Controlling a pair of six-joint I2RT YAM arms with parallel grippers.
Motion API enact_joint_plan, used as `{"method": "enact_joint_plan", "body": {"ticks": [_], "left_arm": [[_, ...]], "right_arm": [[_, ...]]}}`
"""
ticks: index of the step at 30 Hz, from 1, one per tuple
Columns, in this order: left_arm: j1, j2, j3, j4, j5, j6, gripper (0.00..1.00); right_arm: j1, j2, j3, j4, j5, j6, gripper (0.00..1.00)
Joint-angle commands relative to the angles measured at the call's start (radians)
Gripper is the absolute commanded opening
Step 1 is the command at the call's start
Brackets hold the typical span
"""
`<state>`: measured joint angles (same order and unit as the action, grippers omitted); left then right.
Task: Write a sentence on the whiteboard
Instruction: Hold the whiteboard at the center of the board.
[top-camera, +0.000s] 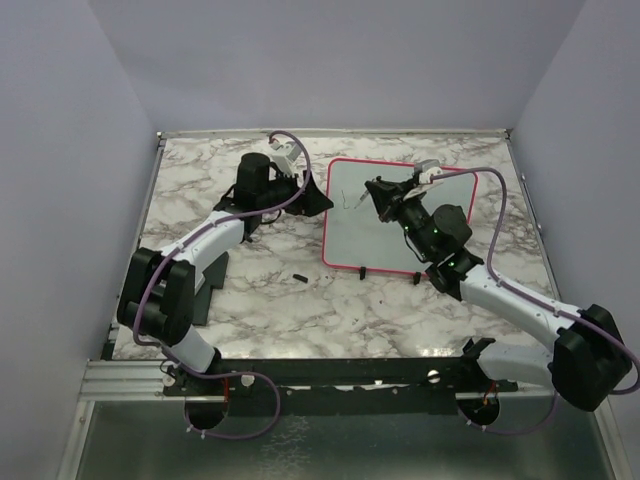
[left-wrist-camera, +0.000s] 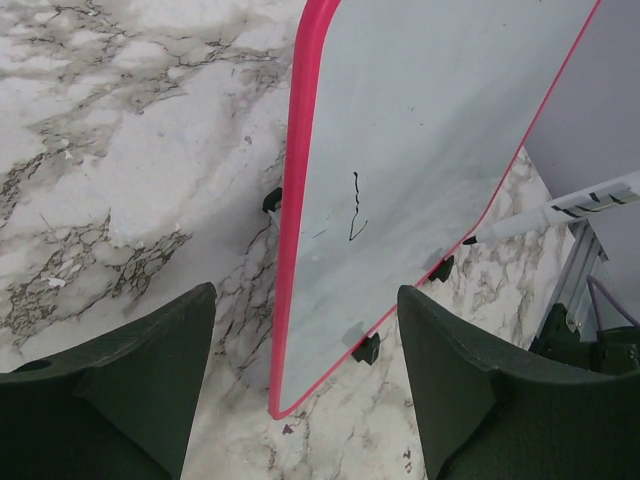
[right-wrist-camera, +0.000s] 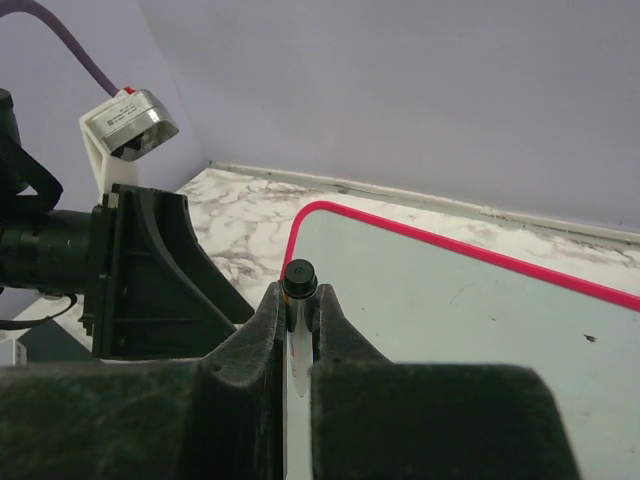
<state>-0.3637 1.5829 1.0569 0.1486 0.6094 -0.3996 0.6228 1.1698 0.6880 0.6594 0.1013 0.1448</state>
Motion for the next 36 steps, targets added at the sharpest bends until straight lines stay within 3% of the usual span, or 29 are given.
{"method": "enact_joint_plan", "body": {"ticks": [1, 22, 36], "left_arm": [[0.000, 0.024, 0.047, 0.043, 0.041, -0.002, 0.73], [-0.055, 0.125, 0.075, 0.091, 0.069, -0.036, 0.40], [-0.055, 0.121, 0.065, 0.093, 0.059, -0.032, 0.26]], "right_arm": [[0.034, 0.050, 0.037, 0.097, 0.080, -0.054, 0.01], [0.106, 0.151, 0.046, 0.210, 0.188, -0.196, 0.01], [0.120, 0.165, 0.045, 0.214, 0.207, -0.214, 0.01]]}}
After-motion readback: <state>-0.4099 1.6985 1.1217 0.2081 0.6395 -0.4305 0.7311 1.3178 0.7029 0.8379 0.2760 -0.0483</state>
